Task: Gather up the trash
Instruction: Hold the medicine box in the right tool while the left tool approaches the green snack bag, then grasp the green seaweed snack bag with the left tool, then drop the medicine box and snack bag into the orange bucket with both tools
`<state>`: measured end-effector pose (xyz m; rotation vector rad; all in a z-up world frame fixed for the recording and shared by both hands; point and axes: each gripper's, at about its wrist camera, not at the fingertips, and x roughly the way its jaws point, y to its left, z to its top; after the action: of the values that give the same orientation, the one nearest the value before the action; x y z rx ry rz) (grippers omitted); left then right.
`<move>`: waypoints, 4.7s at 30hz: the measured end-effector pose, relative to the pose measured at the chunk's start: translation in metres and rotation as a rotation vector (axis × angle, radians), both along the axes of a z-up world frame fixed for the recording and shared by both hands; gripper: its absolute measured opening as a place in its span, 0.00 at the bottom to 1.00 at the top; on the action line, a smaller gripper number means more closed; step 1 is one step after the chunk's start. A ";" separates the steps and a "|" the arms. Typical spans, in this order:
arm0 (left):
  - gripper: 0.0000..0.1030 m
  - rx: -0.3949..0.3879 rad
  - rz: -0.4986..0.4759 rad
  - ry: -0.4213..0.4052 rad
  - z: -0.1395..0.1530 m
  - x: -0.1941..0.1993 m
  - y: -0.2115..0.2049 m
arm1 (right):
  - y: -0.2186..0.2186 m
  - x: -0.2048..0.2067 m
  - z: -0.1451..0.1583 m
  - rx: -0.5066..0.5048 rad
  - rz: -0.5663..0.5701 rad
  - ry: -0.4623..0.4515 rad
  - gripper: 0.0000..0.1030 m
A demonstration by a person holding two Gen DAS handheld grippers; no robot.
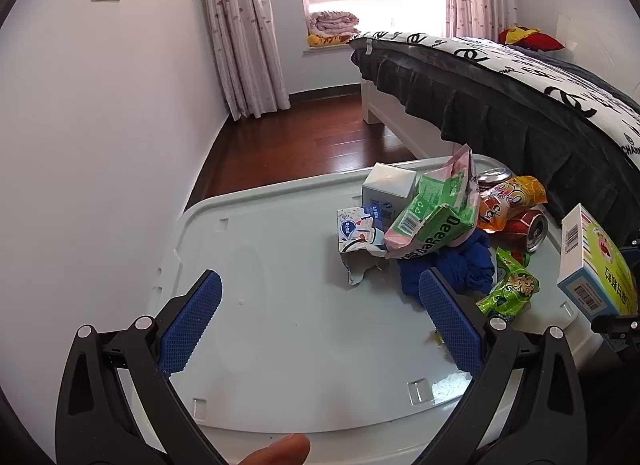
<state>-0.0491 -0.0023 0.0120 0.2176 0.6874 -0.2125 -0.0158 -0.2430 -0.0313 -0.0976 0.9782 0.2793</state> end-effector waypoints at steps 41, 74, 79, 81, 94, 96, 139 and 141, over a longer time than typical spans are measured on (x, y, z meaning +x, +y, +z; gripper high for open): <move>0.94 0.164 -0.631 0.395 -0.115 0.018 -0.154 | -0.074 0.006 0.003 0.283 -0.194 -0.095 0.87; 0.30 0.159 -0.628 0.368 -0.119 0.006 -0.159 | -0.074 0.005 0.003 0.294 -0.197 -0.100 0.87; 0.25 0.121 -0.641 0.315 -0.102 -0.004 -0.151 | -0.075 0.003 0.005 0.295 -0.202 -0.110 0.87; 0.24 0.108 -0.627 0.285 -0.094 -0.008 -0.146 | -0.074 0.002 0.005 0.296 -0.199 -0.114 0.87; 0.23 0.064 -0.434 0.206 -0.051 -0.035 -0.059 | -0.025 -0.025 0.026 0.285 -0.075 -0.157 0.87; 0.23 0.062 -0.387 0.193 -0.044 -0.044 -0.036 | -0.008 -0.037 0.025 0.282 -0.041 -0.144 0.87; 0.74 0.252 -0.279 0.651 -0.158 -0.178 -0.016 | 0.034 -0.030 -0.027 0.114 -0.164 -0.010 0.95; 0.74 0.243 -0.262 0.607 -0.149 -0.174 -0.014 | 0.032 -0.015 -0.033 0.100 -0.165 -0.006 0.95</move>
<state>-0.2230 -0.0167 -0.1368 0.4867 1.2917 -0.4565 -0.0312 -0.2110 -0.0643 0.0733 0.9589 0.1751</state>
